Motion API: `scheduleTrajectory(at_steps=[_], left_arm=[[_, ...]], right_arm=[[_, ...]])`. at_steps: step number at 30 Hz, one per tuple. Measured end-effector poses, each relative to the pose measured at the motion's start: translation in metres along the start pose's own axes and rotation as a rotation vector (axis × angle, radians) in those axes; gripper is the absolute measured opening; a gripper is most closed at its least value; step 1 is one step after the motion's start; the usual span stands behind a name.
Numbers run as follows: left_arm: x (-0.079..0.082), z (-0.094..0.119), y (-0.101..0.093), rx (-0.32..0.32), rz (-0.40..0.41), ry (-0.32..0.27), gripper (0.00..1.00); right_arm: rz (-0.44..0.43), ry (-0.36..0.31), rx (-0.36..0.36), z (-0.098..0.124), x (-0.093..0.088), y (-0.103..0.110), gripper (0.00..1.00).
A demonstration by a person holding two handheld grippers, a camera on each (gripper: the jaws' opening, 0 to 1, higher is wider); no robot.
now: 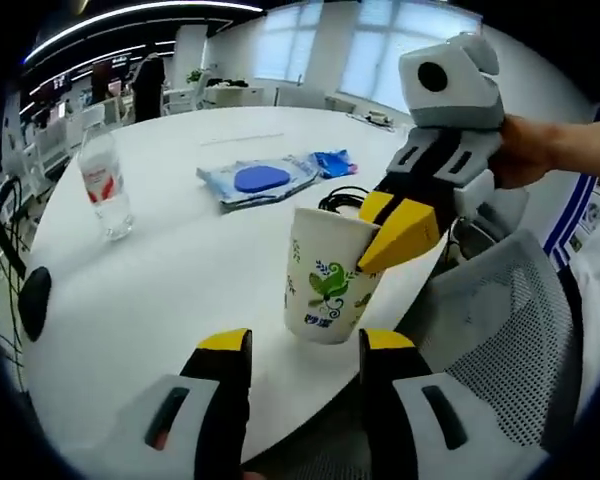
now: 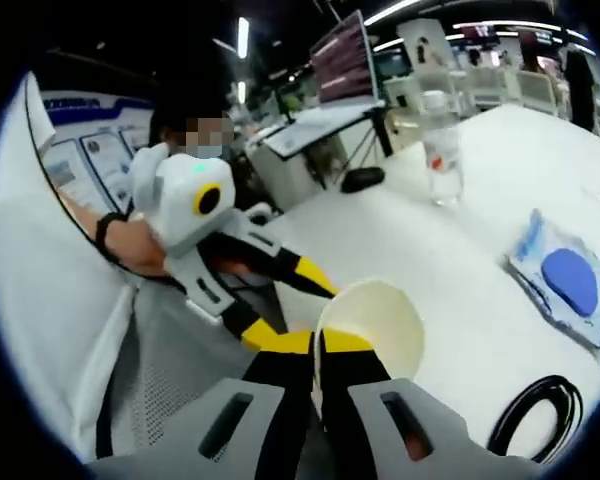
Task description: Arrange the tabletop items into an orderly group along one side of the table until the central work area is clear of visible clutter.
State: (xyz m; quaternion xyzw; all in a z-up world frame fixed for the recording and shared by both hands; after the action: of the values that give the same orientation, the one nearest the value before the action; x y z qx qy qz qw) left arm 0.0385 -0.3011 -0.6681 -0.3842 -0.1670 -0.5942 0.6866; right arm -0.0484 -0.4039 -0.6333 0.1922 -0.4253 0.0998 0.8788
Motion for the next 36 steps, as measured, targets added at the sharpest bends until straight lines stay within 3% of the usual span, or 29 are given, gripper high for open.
scheduleTrajectory(at_steps=[7, 11, 17, 24, 26, 36], left_arm=[[0.002, 0.002, 0.003, 0.009, 0.035, -0.021, 0.44], [0.004, 0.005, 0.009, 0.057, 0.029, -0.029, 0.43], [0.003, 0.006, 0.012, 0.062, 0.061, -0.039, 0.43], [0.003, 0.006, 0.014, 0.073, 0.065, -0.045, 0.42], [0.002, 0.004, 0.015, 0.071, 0.087, -0.049, 0.42], [0.002, 0.004, 0.016, 0.071, 0.104, -0.06, 0.41]], right_arm=[[-0.002, 0.026, -0.074, 0.001, 0.007, -0.03, 0.0], [-0.002, 0.052, -0.091, -0.009, 0.013, -0.048, 0.0], [0.079, 0.131, -0.093, -0.025, 0.026, -0.067, 0.0], [0.276, 0.255, -0.07, -0.045, 0.045, -0.084, 0.0], [0.262, 0.243, -0.073, -0.054, 0.053, -0.09, 0.0], [0.334, 0.316, -0.116, -0.078, 0.07, -0.12, 0.0]])
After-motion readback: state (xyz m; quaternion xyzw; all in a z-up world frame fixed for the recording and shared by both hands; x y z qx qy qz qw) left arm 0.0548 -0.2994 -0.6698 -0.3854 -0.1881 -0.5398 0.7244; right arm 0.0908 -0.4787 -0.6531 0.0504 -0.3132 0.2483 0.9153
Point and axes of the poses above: the point that each gripper's makers call its tool centre point, and the gripper's own axes: z roughly backward along the fingers, y roughly to its left, x roughly out of its top, the point moved 7 cm from there along z, roughly backward along the fingers, and after that the axes turned 10 degrees about z, right-handed, at the moved point
